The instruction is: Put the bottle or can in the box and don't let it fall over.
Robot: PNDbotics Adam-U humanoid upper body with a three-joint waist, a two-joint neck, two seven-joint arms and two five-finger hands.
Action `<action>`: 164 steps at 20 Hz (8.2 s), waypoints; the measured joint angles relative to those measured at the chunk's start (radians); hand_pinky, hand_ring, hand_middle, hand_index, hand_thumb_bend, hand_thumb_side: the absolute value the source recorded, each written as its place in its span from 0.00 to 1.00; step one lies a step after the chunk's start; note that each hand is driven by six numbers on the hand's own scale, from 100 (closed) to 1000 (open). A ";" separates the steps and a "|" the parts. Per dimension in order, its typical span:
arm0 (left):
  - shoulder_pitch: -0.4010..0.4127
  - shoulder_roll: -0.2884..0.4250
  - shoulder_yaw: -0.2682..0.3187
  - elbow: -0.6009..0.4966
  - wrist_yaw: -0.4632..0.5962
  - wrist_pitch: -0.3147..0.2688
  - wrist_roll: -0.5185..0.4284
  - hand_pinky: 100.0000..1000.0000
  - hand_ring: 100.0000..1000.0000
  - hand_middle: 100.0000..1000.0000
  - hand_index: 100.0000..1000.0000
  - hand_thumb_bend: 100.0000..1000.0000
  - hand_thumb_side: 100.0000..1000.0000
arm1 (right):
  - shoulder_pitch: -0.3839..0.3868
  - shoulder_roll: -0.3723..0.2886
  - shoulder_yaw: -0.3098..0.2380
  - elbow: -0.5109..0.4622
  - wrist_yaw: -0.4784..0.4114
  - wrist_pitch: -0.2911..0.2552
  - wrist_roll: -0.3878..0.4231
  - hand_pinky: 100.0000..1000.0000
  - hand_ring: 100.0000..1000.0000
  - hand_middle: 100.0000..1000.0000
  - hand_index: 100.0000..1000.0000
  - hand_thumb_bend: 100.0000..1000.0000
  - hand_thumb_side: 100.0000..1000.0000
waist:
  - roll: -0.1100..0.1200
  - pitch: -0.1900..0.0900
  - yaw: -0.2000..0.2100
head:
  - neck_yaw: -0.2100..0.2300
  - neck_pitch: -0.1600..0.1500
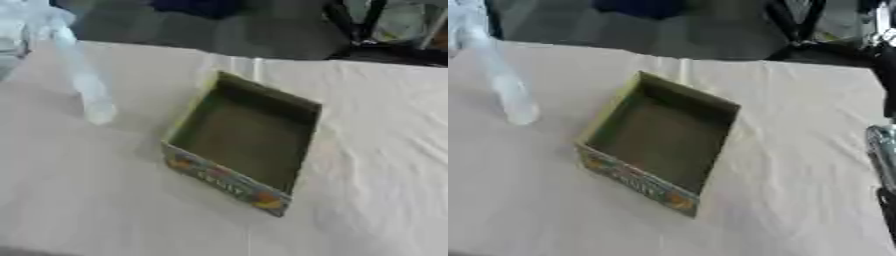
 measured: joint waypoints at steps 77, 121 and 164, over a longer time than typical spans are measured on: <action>-0.249 -0.113 -0.248 0.055 1.029 0.128 0.191 0.00 0.00 0.00 1.00 0.81 0.93 | -0.009 0.002 0.013 0.001 -0.011 -0.003 0.015 0.98 0.92 0.92 0.83 0.42 0.36 | 0.006 -0.029 -0.007 | 0.009 0.014; -0.393 -0.194 -0.276 0.211 0.970 0.061 0.211 0.00 0.00 0.00 0.99 0.60 1.00 | -0.007 0.002 0.013 0.001 -0.024 -0.009 0.009 0.98 0.92 0.92 0.83 0.41 0.37 | 0.008 -0.033 -0.012 | 0.029 0.025; -0.585 -0.184 -0.216 0.450 1.059 0.040 0.167 0.00 0.00 0.00 0.99 0.57 1.00 | -0.010 0.010 0.025 0.001 -0.034 -0.011 0.016 0.99 0.92 0.93 0.83 0.40 0.37 | -0.010 -0.016 -0.028 | 0.054 0.000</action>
